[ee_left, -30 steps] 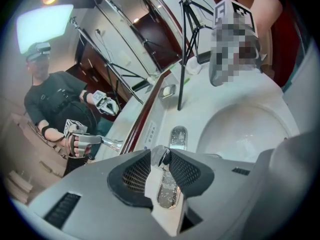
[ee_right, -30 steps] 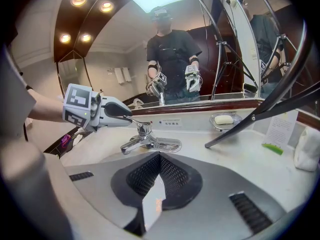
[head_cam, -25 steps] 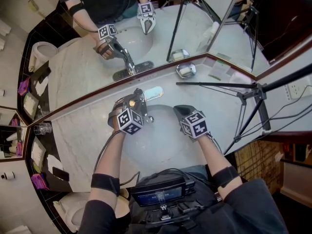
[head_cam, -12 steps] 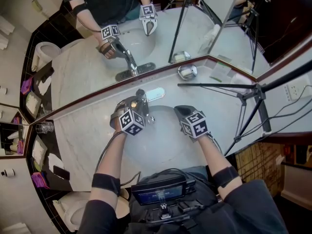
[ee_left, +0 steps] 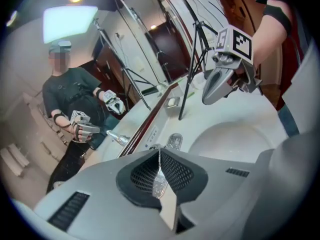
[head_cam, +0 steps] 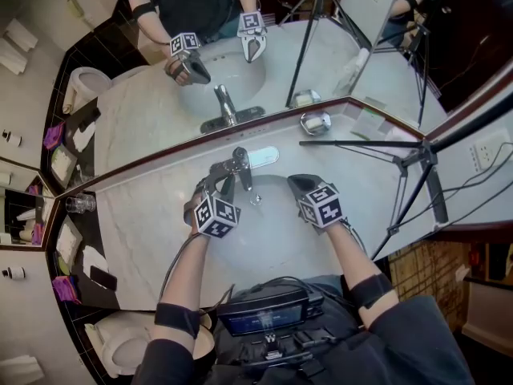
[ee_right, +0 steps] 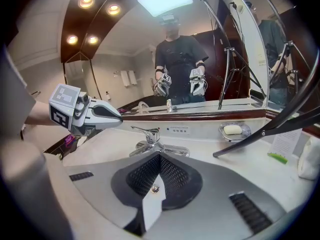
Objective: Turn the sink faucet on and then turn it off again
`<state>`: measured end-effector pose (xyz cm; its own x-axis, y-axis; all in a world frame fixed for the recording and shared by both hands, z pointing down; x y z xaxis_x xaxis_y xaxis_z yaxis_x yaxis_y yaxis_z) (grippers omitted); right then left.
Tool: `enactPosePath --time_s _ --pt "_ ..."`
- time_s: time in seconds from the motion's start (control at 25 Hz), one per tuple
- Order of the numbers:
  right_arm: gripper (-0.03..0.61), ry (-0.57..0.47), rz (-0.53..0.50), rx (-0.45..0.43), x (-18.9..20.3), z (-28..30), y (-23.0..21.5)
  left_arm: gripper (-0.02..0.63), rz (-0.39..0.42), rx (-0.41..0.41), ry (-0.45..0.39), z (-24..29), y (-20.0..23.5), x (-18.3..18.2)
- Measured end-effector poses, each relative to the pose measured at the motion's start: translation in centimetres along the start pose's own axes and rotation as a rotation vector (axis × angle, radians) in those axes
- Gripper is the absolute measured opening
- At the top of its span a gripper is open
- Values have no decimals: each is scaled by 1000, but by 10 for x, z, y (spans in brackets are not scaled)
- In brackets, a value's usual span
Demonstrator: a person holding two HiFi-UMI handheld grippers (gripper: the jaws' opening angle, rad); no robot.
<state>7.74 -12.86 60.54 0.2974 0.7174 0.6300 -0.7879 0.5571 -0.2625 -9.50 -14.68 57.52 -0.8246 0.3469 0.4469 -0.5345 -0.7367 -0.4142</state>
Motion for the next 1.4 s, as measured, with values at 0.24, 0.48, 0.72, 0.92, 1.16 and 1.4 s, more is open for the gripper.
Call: enactPosePath --time_s 0.24,0.48,0.72,0.92,1.16,1.4 --pt "25 -3 -25 -4 -5 -2 8 5 -337 75 -111 -33 5 7" --pt "25 -6 -49 -12 -9 -4 15 5 -640 122 -177 -52 8 34" --pt "25 -2 -63 -19 -10 -4 22 3 -800 125 -200 -64 4 60" --pt "25 -3 -70 -22 -9 -4 25 2 -813 98 -185 -69 3 71" --pt "25 -4 -75 -30 -6 -5 28 3 -809 80 -166 -69 1 76" --pt "25 -6 -76 -28 -6 -3 27 3 -799 87 -161 -66 -2 76"
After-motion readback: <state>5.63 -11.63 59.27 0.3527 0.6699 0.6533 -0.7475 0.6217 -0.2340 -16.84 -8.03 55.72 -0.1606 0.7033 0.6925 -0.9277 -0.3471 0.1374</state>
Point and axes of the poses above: the fingertips, and each gripper's own axes: z forward along the fingers, y to its left, x out of its underside, the point moved 2 cm from there along -z, backward along the fingers, and after that the axes turned 13 degrees about y, right-handed, at the moved point
